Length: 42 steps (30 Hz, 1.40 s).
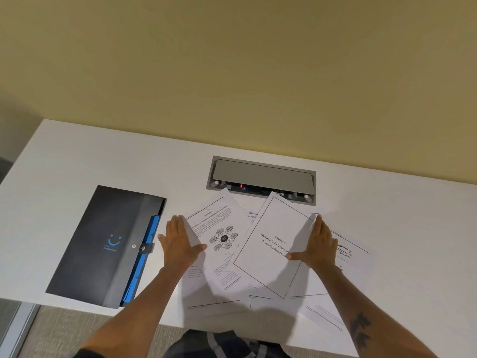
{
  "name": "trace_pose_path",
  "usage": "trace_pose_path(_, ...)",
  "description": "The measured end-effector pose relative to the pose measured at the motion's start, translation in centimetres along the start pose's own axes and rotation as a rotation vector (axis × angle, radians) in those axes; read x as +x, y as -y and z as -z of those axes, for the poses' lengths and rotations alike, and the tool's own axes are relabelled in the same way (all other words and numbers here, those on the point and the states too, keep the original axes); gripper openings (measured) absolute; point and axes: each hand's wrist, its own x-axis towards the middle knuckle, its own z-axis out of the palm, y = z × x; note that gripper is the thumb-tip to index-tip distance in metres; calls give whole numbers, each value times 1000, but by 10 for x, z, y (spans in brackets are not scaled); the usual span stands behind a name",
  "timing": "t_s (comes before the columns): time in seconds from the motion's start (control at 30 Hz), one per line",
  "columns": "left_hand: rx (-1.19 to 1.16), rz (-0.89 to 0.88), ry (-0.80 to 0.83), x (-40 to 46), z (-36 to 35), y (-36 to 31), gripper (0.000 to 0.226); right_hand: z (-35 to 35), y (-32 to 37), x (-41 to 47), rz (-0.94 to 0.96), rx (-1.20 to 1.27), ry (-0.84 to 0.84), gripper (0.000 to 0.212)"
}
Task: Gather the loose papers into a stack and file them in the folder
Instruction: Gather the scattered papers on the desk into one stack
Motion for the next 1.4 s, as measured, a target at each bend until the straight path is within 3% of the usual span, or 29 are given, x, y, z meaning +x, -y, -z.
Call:
trace_pose_path(0.5,-55,-95,-96,-4,-1,-7,111,-2,3,-2,49,189,14,170)
trace_pose_path(0.7,-47,-91,-103,-11,-4,-16,111,-5,11,-8,155,204,21,156)
trace_pose_path(0.83,-118,-66,-109,-18,5,-26,108,-5,18,-12,228,174,-23,157)
trace_pose_path(1.13,-281,-74,-216,-19,25,-25,69,-8,22,-21,229,312,-56,156)
trace_pose_path(1.4,-424,-22,-150,-13,29,-15,43,-15,21,-27,215,432,-69,150)
